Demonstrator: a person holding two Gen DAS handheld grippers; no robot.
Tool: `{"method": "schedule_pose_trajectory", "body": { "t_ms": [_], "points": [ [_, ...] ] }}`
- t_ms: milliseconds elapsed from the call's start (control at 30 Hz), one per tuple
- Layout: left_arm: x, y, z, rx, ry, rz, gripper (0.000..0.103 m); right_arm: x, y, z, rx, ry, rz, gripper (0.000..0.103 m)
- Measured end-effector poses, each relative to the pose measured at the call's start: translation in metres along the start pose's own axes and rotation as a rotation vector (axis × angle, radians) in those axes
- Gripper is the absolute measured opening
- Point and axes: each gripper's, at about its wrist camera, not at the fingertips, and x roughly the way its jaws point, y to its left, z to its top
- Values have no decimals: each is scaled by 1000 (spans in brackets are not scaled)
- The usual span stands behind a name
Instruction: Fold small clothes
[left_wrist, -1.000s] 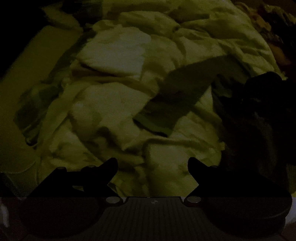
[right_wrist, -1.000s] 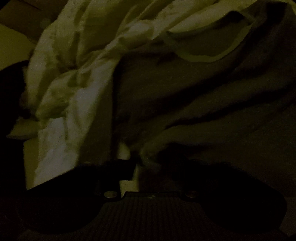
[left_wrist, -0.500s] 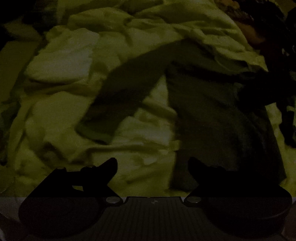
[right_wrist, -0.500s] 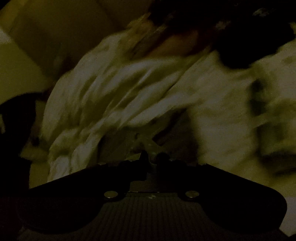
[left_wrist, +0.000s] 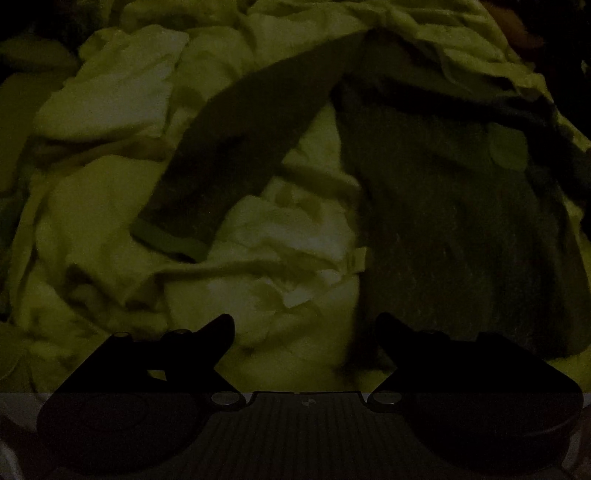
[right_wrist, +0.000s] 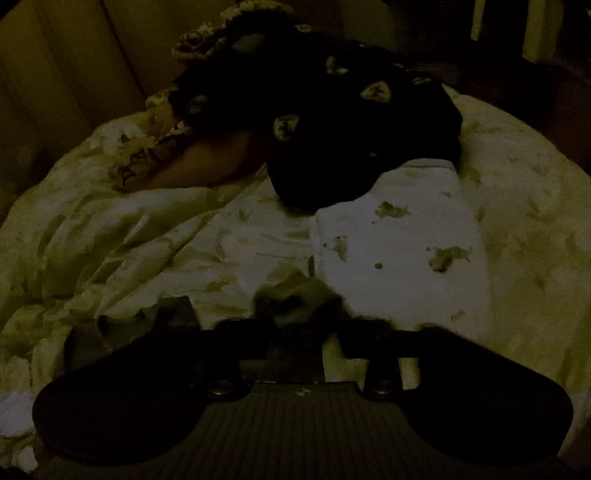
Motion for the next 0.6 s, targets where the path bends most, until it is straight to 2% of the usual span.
{"method": "schedule_pose_trajectory", "body": {
  "t_ms": [33, 133, 167, 200, 267, 400, 467, 600],
  "points": [
    [1, -1, -1, 10, -1, -3, 103, -7, -1, -4, -14, -8, 30, 62],
    [0, -3, -4, 42, -17, -37, 103, -30, 12, -24, -155, -2, 122, 64],
    [1, -4, -4, 52, -19, -51, 103, -35, 15, -33, -208, 26, 154, 65],
    [1, -6, -4, 60, -18, -60, 103, -36, 17, -45, -249, 86, 202, 70],
    [3, -8, -4, 74, -19, -65, 103, -30, 17, -68, -273, 219, 294, 70],
    [7, -12, -2, 72, -16, -94, 103, -14, 22, -118, -298, 386, 321, 65],
    [9, -15, -1, 73, -20, -123, 103, -5, 23, -136, -274, 436, 322, 60],
    [19, -28, -2, 109, 4, -155, 103, 19, 22, -156, -203, 494, 307, 57]
  ]
}}
